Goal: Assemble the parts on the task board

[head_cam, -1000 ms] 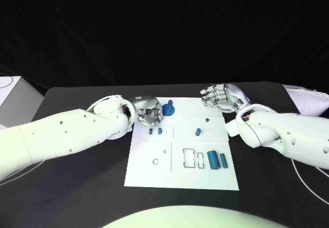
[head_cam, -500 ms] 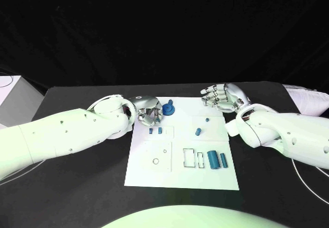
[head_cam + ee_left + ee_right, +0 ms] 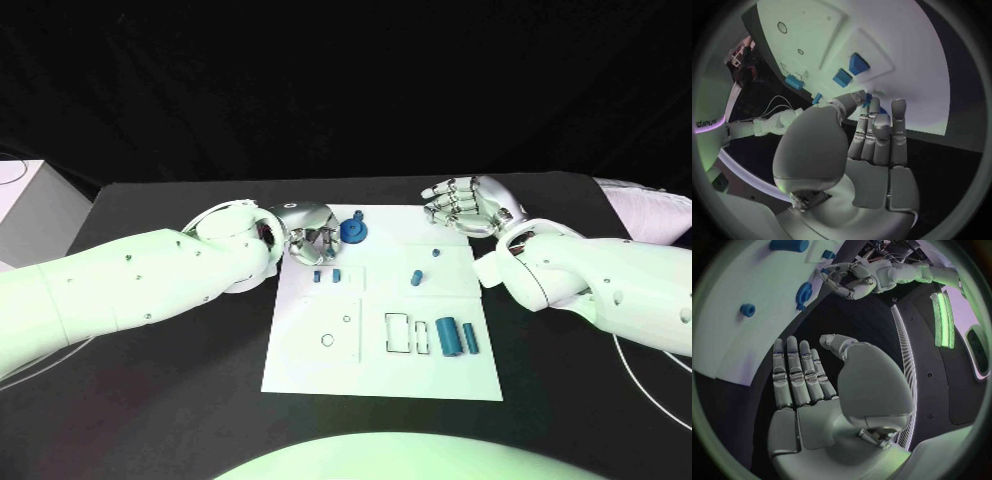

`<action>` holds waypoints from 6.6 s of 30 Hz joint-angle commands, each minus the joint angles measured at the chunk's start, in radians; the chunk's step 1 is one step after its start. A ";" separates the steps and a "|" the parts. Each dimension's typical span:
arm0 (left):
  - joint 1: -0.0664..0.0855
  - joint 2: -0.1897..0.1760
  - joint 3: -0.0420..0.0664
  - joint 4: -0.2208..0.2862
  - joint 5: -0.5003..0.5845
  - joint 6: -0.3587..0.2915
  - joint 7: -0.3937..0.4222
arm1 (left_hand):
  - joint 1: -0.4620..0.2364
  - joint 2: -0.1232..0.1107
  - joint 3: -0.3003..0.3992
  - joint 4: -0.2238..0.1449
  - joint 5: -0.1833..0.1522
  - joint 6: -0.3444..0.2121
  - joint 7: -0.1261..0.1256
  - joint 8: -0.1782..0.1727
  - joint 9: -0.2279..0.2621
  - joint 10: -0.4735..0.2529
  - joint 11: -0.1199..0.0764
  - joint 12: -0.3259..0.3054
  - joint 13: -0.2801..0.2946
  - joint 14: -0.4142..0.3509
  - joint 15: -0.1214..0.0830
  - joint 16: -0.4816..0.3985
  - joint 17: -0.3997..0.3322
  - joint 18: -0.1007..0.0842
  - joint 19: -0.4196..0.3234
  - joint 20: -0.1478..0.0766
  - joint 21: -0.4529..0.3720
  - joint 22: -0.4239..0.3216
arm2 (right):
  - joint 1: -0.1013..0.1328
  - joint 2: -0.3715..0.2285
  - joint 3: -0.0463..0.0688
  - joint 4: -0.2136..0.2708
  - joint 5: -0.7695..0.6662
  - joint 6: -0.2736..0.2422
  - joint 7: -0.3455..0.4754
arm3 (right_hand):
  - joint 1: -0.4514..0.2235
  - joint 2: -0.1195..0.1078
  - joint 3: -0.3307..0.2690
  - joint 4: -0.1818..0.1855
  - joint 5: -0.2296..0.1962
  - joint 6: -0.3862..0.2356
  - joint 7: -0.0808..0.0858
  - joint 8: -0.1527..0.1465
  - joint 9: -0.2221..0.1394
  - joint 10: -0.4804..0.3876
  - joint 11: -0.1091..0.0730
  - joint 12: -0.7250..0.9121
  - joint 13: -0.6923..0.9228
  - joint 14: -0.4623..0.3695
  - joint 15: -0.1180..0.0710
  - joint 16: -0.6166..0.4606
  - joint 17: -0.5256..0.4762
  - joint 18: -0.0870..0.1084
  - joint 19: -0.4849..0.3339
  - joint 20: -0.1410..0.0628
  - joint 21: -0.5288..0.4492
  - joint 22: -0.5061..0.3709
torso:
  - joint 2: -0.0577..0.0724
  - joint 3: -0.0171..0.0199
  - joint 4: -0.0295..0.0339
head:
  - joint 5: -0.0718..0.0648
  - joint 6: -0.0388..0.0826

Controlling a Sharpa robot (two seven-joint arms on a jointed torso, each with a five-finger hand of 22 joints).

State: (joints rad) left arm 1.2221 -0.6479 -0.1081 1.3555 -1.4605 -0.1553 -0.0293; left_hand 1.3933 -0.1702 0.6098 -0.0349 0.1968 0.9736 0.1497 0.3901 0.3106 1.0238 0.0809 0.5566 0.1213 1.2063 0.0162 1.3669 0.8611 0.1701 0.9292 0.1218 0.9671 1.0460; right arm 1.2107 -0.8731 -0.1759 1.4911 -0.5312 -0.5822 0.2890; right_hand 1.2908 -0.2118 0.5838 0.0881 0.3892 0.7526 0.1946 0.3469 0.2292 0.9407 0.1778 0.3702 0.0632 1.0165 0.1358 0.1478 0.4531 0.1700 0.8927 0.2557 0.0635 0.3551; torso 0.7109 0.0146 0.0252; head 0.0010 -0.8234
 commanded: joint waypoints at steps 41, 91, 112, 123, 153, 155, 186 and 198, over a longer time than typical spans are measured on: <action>-0.007 0.005 -0.002 -0.014 -0.004 0.043 0.013 | 0.010 0.005 -0.010 -0.009 0.001 0.030 -0.008 -0.002 0.009 0.028 -0.007 -0.001 0.013 0.005 -0.003 0.008 0.006 0.009 0.005 -0.004 0.005 0.006 | 0.000 -0.002 0.001 0.001 0.002 0.005 0.009 | -0.013 -0.001 0.004 -0.002 -0.006 0.008 0.047 -0.003 -0.001 0.009 -0.001 -0.005 0.000 0.003 0.001 -0.005 -0.001 0.013 -0.006 -0.003 -0.001 -0.001 | 0.001 -0.0009 0.0009 | -0.002 -0.002; -0.009 0.021 -0.005 -0.030 -0.008 0.066 0.004 | 0.006 0.007 -0.029 -0.007 -0.002 0.017 -0.008 -0.031 0.011 -0.001 -0.007 0.021 0.045 -0.018 -0.003 0.007 -0.017 0.013 -0.021 -0.005 -0.026 -0.016 | -0.002 0.001 0.001 -0.002 0.004 0.006 0.009 | -0.016 0.000 0.005 -0.004 -0.006 0.011 0.047 -0.006 -0.002 0.012 -0.001 -0.009 0.000 0.005 0.001 -0.008 -0.005 0.014 -0.005 -0.002 0.000 -0.009 | 0.001 0.0000 0.0000 | -0.001 -0.007; -0.011 0.009 -0.003 -0.020 -0.007 0.000 -0.002 | 0.007 -0.003 -0.023 -0.009 -0.001 -0.052 -0.007 -0.106 -0.010 -0.015 -0.013 0.048 0.075 -0.011 -0.007 0.015 -0.008 0.011 -0.005 -0.005 -0.018 -0.010 | -0.002 -0.001 0.001 -0.001 0.005 0.006 0.008 | -0.017 -0.001 0.005 -0.005 -0.007 0.010 0.048 -0.008 -0.003 0.012 0.000 -0.011 0.000 0.006 0.001 -0.009 -0.007 0.014 -0.004 -0.002 0.000 -0.012 | 0.000 0.0000 0.0002 | -0.001 -0.006; -0.011 0.004 -0.002 -0.017 -0.005 -0.014 -0.009 | 0.000 -0.007 -0.021 -0.004 0.000 -0.065 -0.004 -0.121 -0.014 -0.021 -0.012 0.054 0.083 -0.009 -0.007 0.016 -0.009 0.011 -0.003 -0.006 -0.020 -0.012 | -0.002 -0.002 0.001 -0.002 0.005 0.007 0.007 | -0.017 -0.001 0.005 -0.005 -0.007 0.010 0.048 -0.008 -0.003 0.012 0.000 -0.011 0.000 0.006 0.001 -0.009 -0.007 0.014 -0.004 -0.002 0.000 -0.012 | 0.000 -0.0003 -0.0002 | 0.003 -0.006; -0.011 -0.009 -0.001 -0.022 -0.006 0.043 -0.047 | 0.003 -0.012 -0.009 -0.005 0.002 -0.102 -0.013 -0.153 -0.021 -0.034 -0.014 0.063 0.098 -0.013 -0.008 0.014 -0.016 0.012 -0.002 -0.007 -0.027 -0.017 | -0.003 -0.001 0.000 -0.006 0.005 0.011 0.002 | -0.020 -0.001 0.004 -0.008 -0.008 0.011 0.049 -0.012 -0.004 0.012 0.001 -0.015 0.000 0.001 0.003 -0.016 -0.012 0.013 -0.007 0.000 -0.001 -0.022 | 0.000 0.0002 0.0001 | 0.004 -0.007; -0.011 -0.011 -0.001 -0.024 -0.006 0.036 -0.046 | 0.003 -0.012 -0.009 -0.005 0.002 -0.102 -0.013 -0.153 -0.021 -0.034 -0.014 0.063 0.098 -0.013 -0.008 0.014 -0.016 0.012 -0.002 -0.007 -0.027 -0.017 | -0.003 -0.001 0.000 -0.007 0.004 0.012 0.001 | -0.020 -0.001 0.004 -0.008 -0.008 0.011 0.049 -0.012 -0.004 0.012 0.001 -0.015 0.000 0.001 0.003 -0.016 -0.012 0.013 -0.007 0.000 -0.001 -0.022 | 0.000 0.0001 -0.0001 | 0.004 -0.007; -0.023 -0.225 0.049 0.103 1.292 0.044 0.318 | -0.058 -0.014 -0.071 0.079 -0.003 -0.106 0.034 -0.115 -0.003 -0.108 0.055 -0.159 -0.055 -0.249 0.052 -0.386 -0.417 0.013 -0.047 0.045 -0.311 -0.233 | 0.069 -0.074 0.001 0.004 -0.800 0.352 -0.366 | 0.039 0.025 -0.031 -0.132 -0.209 0.234 -0.032 -0.126 -0.028 0.312 -0.093 -0.272 0.011 0.498 -0.140 0.777 0.545 0.008 0.299 -0.172 0.569 0.371 | -0.036 -0.0182 -0.0134 | -0.036 0.028; -0.037 -0.287 0.048 0.198 1.314 0.042 0.378 | -0.034 -0.020 -0.053 0.083 -0.002 -0.075 0.038 -0.114 -0.021 0.032 0.064 -0.315 -0.056 -0.380 0.103 -0.785 -0.565 0.006 -0.170 0.115 -0.599 -0.429 | 0.053 -0.030 -0.002 0.021 -1.083 0.310 -0.500 | 0.013 -0.013 0.025 -0.104 -0.254 0.231 -0.030 -0.147 -0.019 0.285 -0.086 -0.307 0.004 0.500 -0.129 1.033 0.723 -0.028 0.378 -0.162 0.808 0.593 | -0.035 -0.0188 -0.0125 | -0.041 0.028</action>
State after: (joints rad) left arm 1.1870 -0.9345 -0.0605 1.5454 -0.1869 -0.1379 0.2912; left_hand 1.3478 -0.1919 0.5525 0.0479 0.1975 0.8918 0.1890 0.2728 0.2912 1.0502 0.1447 0.2486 0.0641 0.8271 0.1162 0.5958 0.3005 0.1694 0.7576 0.2297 0.3792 0.6258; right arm 1.2684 -0.9075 -0.1768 1.5080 -1.4875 -0.2734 -0.1438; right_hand 1.3043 -0.2123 0.6039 -0.0167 0.1391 0.9836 0.1603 0.2047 0.2092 1.2322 0.0911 0.0693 0.0688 1.4666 -0.0003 1.1719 1.1702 0.1545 1.2630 0.0927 0.8622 0.9403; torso 0.6759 -0.0040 0.0127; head -0.0387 -0.7917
